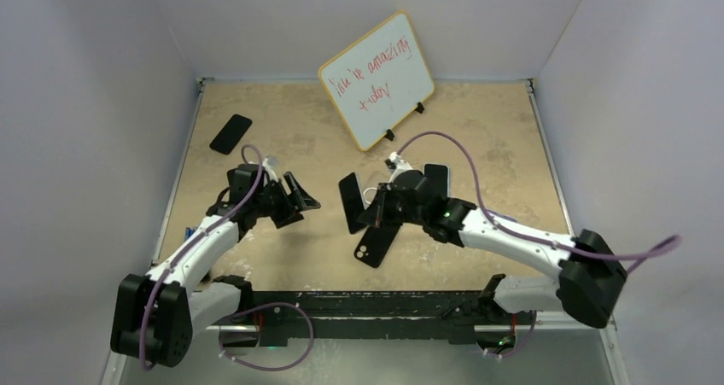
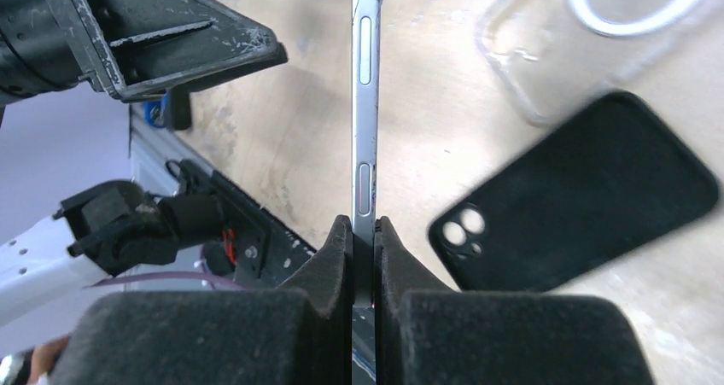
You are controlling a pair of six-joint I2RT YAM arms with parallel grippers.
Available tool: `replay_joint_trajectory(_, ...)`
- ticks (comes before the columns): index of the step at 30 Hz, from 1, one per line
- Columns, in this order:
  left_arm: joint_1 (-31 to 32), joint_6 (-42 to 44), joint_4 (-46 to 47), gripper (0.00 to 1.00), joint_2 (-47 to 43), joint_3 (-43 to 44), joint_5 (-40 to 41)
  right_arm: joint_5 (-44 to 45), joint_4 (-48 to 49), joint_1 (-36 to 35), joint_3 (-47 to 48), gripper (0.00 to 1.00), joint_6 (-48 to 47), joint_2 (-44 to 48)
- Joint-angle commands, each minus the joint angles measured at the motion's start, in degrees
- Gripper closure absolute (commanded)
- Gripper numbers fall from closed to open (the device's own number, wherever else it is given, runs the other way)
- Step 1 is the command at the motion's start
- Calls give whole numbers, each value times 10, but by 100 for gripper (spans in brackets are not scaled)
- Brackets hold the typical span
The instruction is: Put the phone into the phone case
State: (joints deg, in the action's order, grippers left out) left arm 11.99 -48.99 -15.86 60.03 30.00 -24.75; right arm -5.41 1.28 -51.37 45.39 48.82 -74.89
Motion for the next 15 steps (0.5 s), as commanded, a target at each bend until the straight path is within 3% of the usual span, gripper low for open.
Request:
replay_joint_trajectory(1, 32, -11, 72, 37, 51, 22, 49, 121, -62, -1, -49, 100, 44, 94)
replay_joint_trajectory(8, 167, -80, 122, 46, 160, 79, 174, 208, -125, -1, -80, 100, 51, 210)
replay_joint_trajectory(15, 228, -136, 181, 51, 249, 107, 220, 237, -164, -1, -87, 100, 46, 259)
